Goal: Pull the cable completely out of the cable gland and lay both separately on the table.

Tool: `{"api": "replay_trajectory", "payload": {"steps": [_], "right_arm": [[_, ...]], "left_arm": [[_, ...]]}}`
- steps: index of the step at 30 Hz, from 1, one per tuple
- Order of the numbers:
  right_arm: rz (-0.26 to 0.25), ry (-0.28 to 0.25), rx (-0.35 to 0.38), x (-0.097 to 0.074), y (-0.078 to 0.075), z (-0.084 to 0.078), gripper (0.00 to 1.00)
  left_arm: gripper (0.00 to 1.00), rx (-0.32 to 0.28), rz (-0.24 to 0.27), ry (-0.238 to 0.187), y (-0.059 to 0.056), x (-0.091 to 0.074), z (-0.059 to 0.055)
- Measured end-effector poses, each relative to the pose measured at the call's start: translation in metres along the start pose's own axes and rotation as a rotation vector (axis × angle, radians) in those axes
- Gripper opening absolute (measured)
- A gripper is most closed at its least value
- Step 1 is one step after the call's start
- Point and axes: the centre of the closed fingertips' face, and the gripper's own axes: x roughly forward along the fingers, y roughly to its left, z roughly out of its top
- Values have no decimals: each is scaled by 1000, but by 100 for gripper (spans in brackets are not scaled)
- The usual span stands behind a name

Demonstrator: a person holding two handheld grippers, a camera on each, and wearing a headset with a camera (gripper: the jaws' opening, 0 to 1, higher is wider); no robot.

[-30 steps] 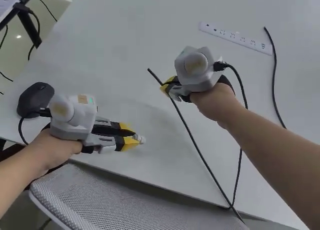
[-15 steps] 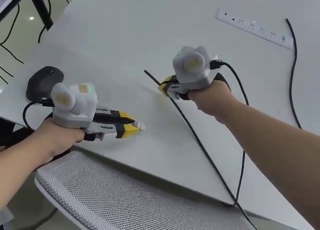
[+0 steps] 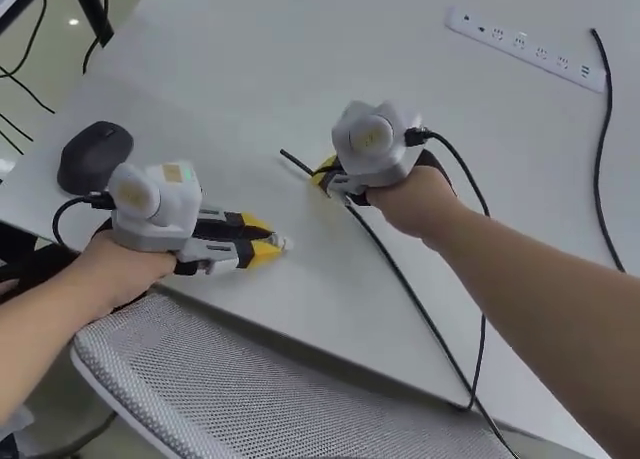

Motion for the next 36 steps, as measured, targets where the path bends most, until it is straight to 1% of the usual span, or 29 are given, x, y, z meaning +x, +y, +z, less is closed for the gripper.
{"api": "replay_trajectory", "payload": {"steps": [2, 3, 8, 13, 17, 20, 23, 26, 30, 33, 36], "right_arm": [[3, 1, 1, 1, 1, 0, 0], [4, 2, 1, 1, 1, -1, 0], [4, 12, -3, 5, 0, -4, 0], [4, 12, -9, 6, -1, -2, 1], [-4, 25, -29, 8, -1, -2, 2], [-10, 32, -50, 10, -2, -2, 2], [-12, 33, -39, 11, -4, -3, 3], [-16, 36, -50, 11, -4, -3, 3], [-20, 41, -46, 12, -5, -3, 3], [-29, 47, -52, 13, -8, -3, 6], [-36, 51, -47, 12, -9, -4, 8]], "left_arm": [[16, 9, 8, 7, 1, 0, -1], [16, 3, 5, 8, 1, -1, -2], [16, 6, 8, 9, 2, -1, -2], [16, 10, 11, 10, 3, -3, -4], [16, 25, 17, 33, 5, -3, -9], [16, 27, 14, 36, 4, -3, -10], [16, 44, 15, 53, 4, -2, -12], [16, 51, 13, 52, 4, -2, -11], [19, 55, 6, 52, 2, -1, -12], [21, 49, 11, 47, 4, -2, -11], [21, 48, 9, 42, 3, -2, -10]]}}
